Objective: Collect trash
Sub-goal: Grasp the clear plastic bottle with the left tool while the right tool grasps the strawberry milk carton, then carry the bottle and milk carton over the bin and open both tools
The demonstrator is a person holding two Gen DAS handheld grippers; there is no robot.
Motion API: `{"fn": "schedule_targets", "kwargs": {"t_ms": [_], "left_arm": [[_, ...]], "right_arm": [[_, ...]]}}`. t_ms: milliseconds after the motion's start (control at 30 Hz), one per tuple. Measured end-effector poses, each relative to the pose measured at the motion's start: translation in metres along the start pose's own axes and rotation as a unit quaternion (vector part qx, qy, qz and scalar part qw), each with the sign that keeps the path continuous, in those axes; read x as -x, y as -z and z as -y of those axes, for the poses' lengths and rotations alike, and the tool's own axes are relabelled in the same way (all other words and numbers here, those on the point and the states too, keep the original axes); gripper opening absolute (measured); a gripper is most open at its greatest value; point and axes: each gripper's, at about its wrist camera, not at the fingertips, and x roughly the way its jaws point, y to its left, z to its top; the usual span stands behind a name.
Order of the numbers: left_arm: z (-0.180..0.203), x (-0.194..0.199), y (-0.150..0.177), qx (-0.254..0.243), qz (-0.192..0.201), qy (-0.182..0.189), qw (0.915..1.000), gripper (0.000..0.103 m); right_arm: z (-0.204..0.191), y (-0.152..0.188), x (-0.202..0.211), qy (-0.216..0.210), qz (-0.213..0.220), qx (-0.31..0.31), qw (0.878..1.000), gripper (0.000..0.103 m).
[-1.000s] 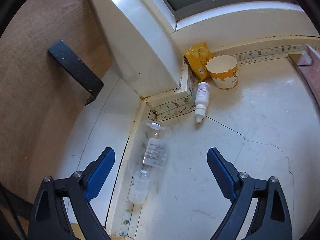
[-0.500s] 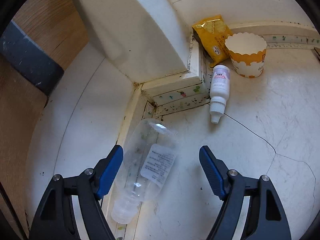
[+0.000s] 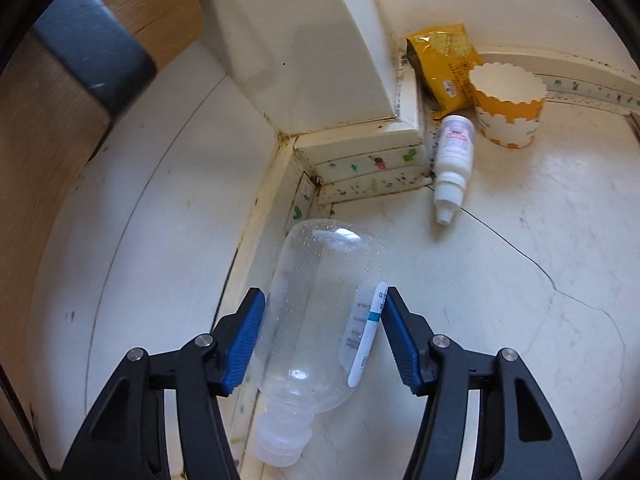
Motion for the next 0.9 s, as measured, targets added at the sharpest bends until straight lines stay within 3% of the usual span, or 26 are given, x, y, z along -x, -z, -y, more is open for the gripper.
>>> {"fn": "schedule_targets", "kwargs": {"t_ms": [133,267,433,667,900], "left_arm": [[0.011,0.028,0.021,0.000,-0.002,0.024,0.9997,0.057],[0.026,0.077,0.053,-0.007,0.015,0.047,0.9987,0.057],[0.016,0.147,0.089,0.002,0.030,0.078,0.9965,0.057],[-0.022,0.234,0.175,0.023,0.054,0.113,0.9918,0.057],[-0.052,0.272,0.283,0.044,0.056,0.157,0.9850,0.057]], "right_arm": [[-0.013,0.006,0.012,-0.007,0.002,0.009,1.000,0.060],[-0.026,0.019,0.035,-0.015,0.008,0.016,1.000,0.060],[-0.043,0.050,0.075,-0.016,0.023,0.020,0.999,0.060],[-0.073,0.125,0.143,-0.016,0.046,0.012,0.999,0.060],[-0.105,0.232,0.184,-0.004,0.028,0.022,0.999,0.060]]}}
